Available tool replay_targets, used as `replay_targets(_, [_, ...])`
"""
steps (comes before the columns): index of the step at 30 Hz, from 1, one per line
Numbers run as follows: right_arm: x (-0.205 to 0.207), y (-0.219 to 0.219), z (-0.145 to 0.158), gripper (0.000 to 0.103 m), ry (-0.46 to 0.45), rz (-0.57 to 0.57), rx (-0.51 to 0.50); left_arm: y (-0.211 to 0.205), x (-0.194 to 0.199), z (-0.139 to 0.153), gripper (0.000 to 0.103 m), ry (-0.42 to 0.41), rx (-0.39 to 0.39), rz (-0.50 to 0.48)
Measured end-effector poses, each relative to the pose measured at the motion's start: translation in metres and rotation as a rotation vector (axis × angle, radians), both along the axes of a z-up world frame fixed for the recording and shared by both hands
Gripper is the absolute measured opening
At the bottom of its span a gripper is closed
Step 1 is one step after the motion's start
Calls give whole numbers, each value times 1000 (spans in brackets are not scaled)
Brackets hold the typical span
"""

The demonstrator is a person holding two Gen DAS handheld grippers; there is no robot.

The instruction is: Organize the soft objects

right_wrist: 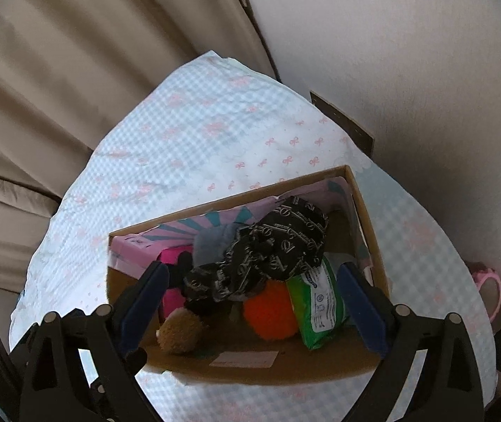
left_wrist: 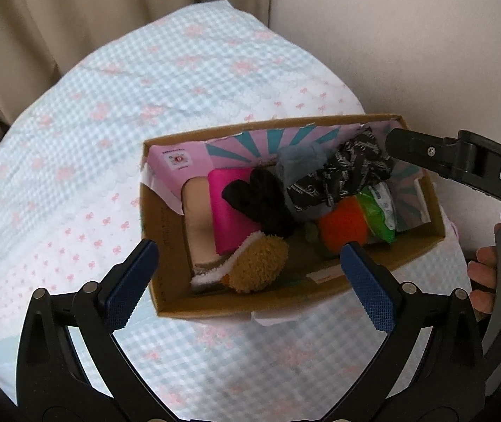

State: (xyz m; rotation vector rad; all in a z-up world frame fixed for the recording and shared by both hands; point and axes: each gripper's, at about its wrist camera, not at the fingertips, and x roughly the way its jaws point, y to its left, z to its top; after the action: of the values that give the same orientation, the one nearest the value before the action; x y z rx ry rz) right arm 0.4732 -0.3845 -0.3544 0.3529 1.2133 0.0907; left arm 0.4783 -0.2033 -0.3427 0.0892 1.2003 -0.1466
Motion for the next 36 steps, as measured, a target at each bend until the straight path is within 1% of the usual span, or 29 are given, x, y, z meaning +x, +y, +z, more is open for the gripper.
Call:
replay_targets(3, [-10,1,22,95,-37,1,-25,1,-12,22,103,-30,-10,-3])
replay_targets(7, [-27,7,60,95,-91,18,-52,6,-33,64,103,-96,-25,-6])
replay_targets(11, [-51,16,106,95,-164,33,-96,16,-56,109,103,-155,-49,-5])
replay_targets(12, [-60,19,123,95,-188,35,-109,19,-64,122,103,-172,-55,-2])
replay_targets(15, [-79,29,161,95,-218,62,-131,30,-87,164,103,-226,-69,-1])
replay_targets(17, [-96,35,189,95,-260,69,-159,38,-106,192,103,-273,-68,-3])
replay_targets(18, [-108,39,208,95,-291,69,-177,41,-115,206,103,-299,-66,-1])
replay_targets(21, [-137,48,246,95,-357,68,-214,53,-142,243,103,-370,-73,10])
replay_targets(24, [-169,58,282,95,-440,64,-235,66,-170,272,103,-437,-85,23])
replay_targets(26, [-191,67,304,95,-497,59,-275,73,-188,289,103,-481,-96,28])
replay_targets(30, [-231,83,335,96,-585,54,-311,87,-227,317,103,-564,-129,39])
replay_targets(33, [-254,89,347,96,-636,47,-327,95,-250,333,103,-619,-147,43])
replay_targets(36, [-276,95,352,96,-674,34,-356,100,-272,346,103,-677,-137,39])
